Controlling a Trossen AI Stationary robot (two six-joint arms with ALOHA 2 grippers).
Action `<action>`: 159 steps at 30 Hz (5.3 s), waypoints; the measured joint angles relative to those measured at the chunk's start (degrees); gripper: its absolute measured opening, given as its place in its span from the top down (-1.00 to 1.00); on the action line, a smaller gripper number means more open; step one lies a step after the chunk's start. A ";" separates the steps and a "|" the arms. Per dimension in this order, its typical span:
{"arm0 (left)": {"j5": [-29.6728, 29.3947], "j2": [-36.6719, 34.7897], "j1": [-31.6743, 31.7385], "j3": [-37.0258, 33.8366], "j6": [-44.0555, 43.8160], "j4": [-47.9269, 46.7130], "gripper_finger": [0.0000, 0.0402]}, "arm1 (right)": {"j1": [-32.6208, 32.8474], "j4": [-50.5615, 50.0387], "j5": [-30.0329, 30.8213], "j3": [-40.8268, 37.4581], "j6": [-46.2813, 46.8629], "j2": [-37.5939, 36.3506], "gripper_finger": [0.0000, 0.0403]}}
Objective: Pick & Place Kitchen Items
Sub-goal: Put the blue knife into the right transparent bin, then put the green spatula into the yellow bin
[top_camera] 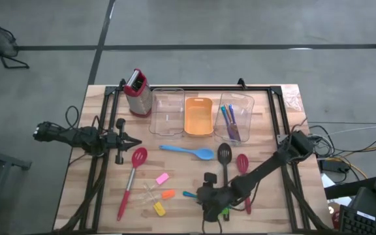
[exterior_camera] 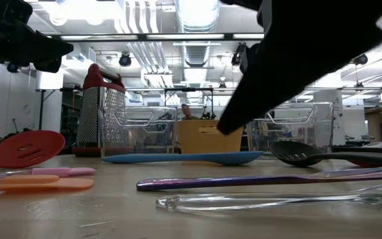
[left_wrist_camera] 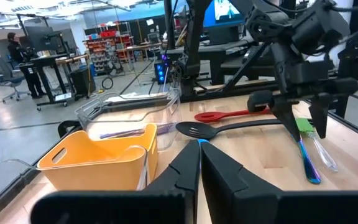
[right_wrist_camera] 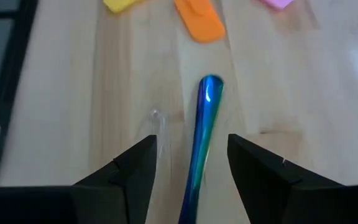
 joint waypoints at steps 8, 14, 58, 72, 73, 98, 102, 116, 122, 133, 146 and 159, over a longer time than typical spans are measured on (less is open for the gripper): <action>0.00 0.00 0.00 -0.02 0.00 -0.02 0.90 | -0.07 -8.27 0.25 6.33 0.42 3.46 0.12; 0.01 0.04 0.01 -0.01 -0.02 0.03 0.90 | 0.28 -12.06 0.05 6.39 5.79 3.51 0.11; 0.02 0.09 0.00 0.00 0.00 0.00 0.90 | 0.23 -15.50 -2.79 5.65 5.74 5.57 0.79; 0.02 0.09 0.02 0.00 0.00 -0.01 0.90 | 0.20 -17.05 2.26 5.45 5.31 1.29 0.80; 0.02 0.09 0.01 0.00 -0.01 -0.02 0.90 | 0.19 -17.61 3.26 5.43 5.31 0.86 0.79; 0.02 0.09 0.01 0.00 -0.01 0.00 0.90 | -7.49 -37.26 44.64 5.37 20.88 -22.31 0.77; 0.00 0.09 0.01 0.00 -0.02 0.00 0.91 | -12.36 -41.19 45.27 5.28 22.34 -24.78 0.78; 0.00 0.09 0.02 0.00 -0.01 -0.02 0.90 | -29.81 -50.37 39.02 -1.86 30.53 -25.51 0.79; 0.00 0.09 0.01 0.00 -0.01 0.00 0.90 | -32.44 -49.95 39.02 -6.93 35.70 -25.56 0.70; 0.00 0.09 0.01 0.00 -0.01 0.00 0.90 | -32.57 -44.34 40.09 -13.20 38.01 -25.55 0.87; 0.02 0.09 0.00 0.00 -0.02 0.00 0.90 | -31.78 -42.40 39.21 -13.91 35.69 -25.53 0.96; 0.02 0.09 0.02 0.00 -0.02 0.00 0.91 | -20.19 -36.50 38.69 -6.84 25.35 -25.49 0.96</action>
